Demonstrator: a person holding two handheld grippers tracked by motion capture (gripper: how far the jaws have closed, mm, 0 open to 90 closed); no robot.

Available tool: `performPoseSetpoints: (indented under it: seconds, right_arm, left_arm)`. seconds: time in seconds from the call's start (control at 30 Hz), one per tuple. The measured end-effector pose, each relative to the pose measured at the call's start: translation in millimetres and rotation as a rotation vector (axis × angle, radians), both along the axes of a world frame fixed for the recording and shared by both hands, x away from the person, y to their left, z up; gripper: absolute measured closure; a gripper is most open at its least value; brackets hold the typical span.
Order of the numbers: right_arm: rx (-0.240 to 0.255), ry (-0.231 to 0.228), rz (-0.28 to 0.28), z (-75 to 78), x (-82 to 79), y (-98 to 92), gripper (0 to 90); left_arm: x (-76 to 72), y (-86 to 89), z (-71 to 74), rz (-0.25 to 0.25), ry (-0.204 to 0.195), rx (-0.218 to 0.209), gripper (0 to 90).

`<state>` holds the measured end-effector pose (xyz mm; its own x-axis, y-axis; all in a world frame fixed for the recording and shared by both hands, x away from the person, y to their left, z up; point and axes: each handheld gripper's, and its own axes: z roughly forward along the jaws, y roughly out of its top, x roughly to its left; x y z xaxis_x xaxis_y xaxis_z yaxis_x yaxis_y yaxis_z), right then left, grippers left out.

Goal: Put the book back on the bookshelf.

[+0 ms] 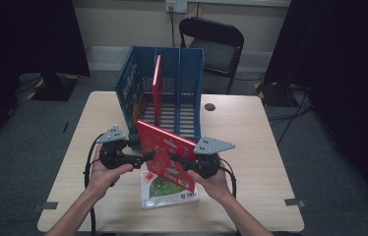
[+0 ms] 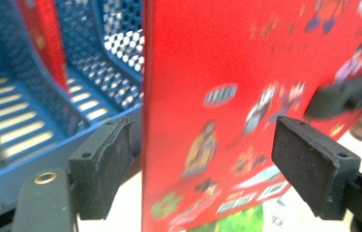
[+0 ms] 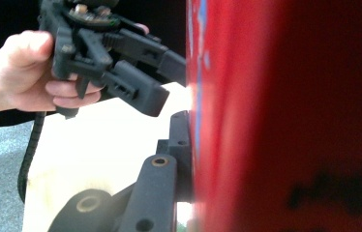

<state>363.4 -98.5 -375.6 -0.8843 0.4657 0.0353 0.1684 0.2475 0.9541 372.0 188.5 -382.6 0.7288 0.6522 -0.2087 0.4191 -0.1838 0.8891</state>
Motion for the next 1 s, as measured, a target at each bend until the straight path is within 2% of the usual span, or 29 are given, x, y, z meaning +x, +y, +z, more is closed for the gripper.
performPoseSetpoints:
  seconds: [0.07, 0.17, 0.2, 0.37, 0.43, 0.53, 0.63, 0.67, 0.7, 0.73, 0.77, 0.8, 0.83, 0.9, 1.0]
  right_arm:
    - [-0.001, 0.012, 0.000, 1.3, 3.5, -0.3, 80.5]
    - [0.005, 0.019, -0.007, 1.4, 5.4, -0.6, 80.5]
    - [0.011, 0.017, -0.006, 0.6, 5.0, -1.1, 80.5]
    - [0.017, 0.027, -0.014, 0.7, 5.4, -1.0, 80.5]
    - [0.014, 0.029, -0.018, 0.8, 5.0, -1.4, 80.5]
    - [0.023, 0.040, -0.019, 0.8, 6.1, -2.9, 80.5]
    - [0.026, 0.046, -0.024, 1.5, 7.4, -4.1, 80.5]
    - [0.026, 0.045, -0.025, 2.9, 8.1, -5.0, 80.5]
    - [0.027, 0.047, -0.030, 4.0, 7.9, -5.5, 80.6]
    - [0.027, 0.048, -0.031, 5.3, 8.0, -6.2, 80.5]
    - [0.025, 0.048, -0.029, 6.5, 8.0, -6.9, 80.6]
    - [0.025, 0.047, -0.030, 7.6, 7.5, -7.6, 80.6]
    - [0.025, 0.047, -0.032, 8.7, 7.1, -8.5, 80.6]
    - [0.023, 0.045, -0.034, 9.6, 6.9, -9.5, 80.6]
    - [0.025, 0.044, -0.045, 12.6, 7.1, -13.7, 80.6]
  left_arm:
    - [-3.2, 3.0, -6.1, 0.005, 0.014, 0.019, 19.8]
    - [-6.2, 7.0, -12.1, 0.009, 0.027, 0.015, 18.3]
    - [-8.7, 11.4, -17.2, 0.019, 0.032, 0.036, 17.7]
    - [-10.2, 17.8, -28.6, 0.018, 0.048, 0.058, 17.5]
    - [-10.5, 23.8, -37.4, 0.036, 0.069, 0.077, 16.9]
    - [-12.2, 28.5, -44.5, 0.038, 0.063, 0.093, 16.1]
    - [-12.5, 28.1, -48.7, 0.057, 0.071, 0.099, 15.5]
    - [-12.9, 24.9, -53.2, 0.064, 0.076, 0.126, 15.5]
    - [-12.9, 24.9, -53.2, 0.064, 0.076, 0.126, 15.5]
    - [-12.9, 21.3, -57.0, 0.040, 0.079, 0.148, 15.5]
    - [-12.9, 21.3, -57.0, 0.040, 0.079, 0.148, 15.5]
    - [-13.4, 18.4, -59.6, 0.016, 0.075, 0.158, 15.5]
    - [-13.2, 17.2, -60.5, 0.014, 0.077, 0.174, 15.5]
    - [-12.9, 15.9, -61.9, 0.015, 0.077, 0.177, 15.5]
    - [-12.7, 13.7, -65.1, 0.023, 0.083, 0.215, 15.5]
